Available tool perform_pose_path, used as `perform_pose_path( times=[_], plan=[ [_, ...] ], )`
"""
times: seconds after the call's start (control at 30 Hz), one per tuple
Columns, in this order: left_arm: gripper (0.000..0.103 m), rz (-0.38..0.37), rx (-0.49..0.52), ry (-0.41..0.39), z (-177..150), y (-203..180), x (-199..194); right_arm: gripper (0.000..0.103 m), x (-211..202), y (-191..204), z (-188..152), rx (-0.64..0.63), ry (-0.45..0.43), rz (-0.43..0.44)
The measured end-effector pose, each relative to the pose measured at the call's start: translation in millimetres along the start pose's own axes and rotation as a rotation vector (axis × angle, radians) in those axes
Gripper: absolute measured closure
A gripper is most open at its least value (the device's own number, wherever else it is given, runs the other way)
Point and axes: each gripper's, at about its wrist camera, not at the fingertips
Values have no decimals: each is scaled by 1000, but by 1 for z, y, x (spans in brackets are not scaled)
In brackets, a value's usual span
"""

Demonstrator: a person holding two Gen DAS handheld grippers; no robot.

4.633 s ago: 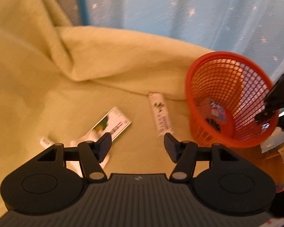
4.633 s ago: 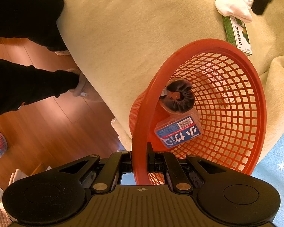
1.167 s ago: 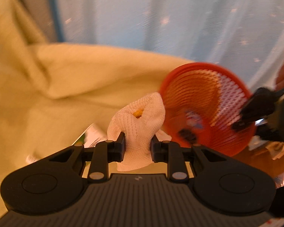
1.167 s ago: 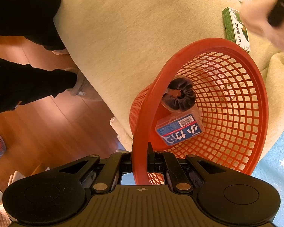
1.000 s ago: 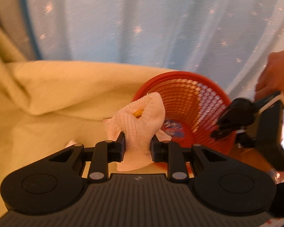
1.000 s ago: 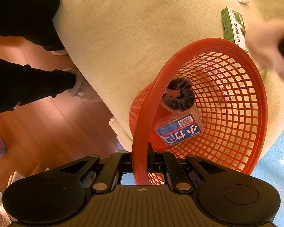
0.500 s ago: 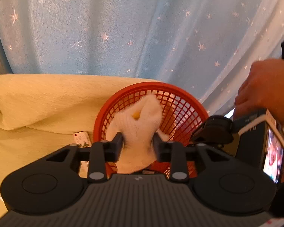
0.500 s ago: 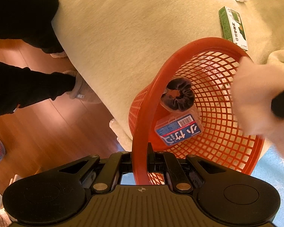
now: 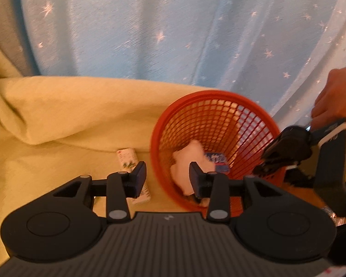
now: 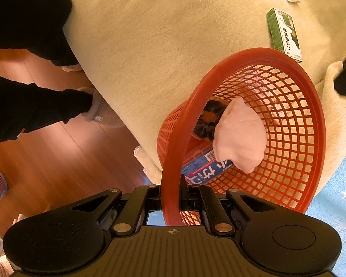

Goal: Organize objects
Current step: 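Carry the white sock into the basket and open the left tool, then move the left tool to the green-and-white spray box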

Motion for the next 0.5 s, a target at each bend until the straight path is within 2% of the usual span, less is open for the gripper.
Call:
perform_pose_path(
  times=[0.3,0.5],
  plan=[
    [65,118,-43,43,-27,24,-11,101,0,1,1,-5,3,-4],
    [58,181,-70,75,-49,41,-14,101,0,0,1,-11,6,0]
  ],
)
Point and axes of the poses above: each gripper's, at about its wrist camera, not at the fingertips, and x roughly the way its jaws point, y to its left, z to its top, and after that the axes turned 15 degrees about -z, right-handed
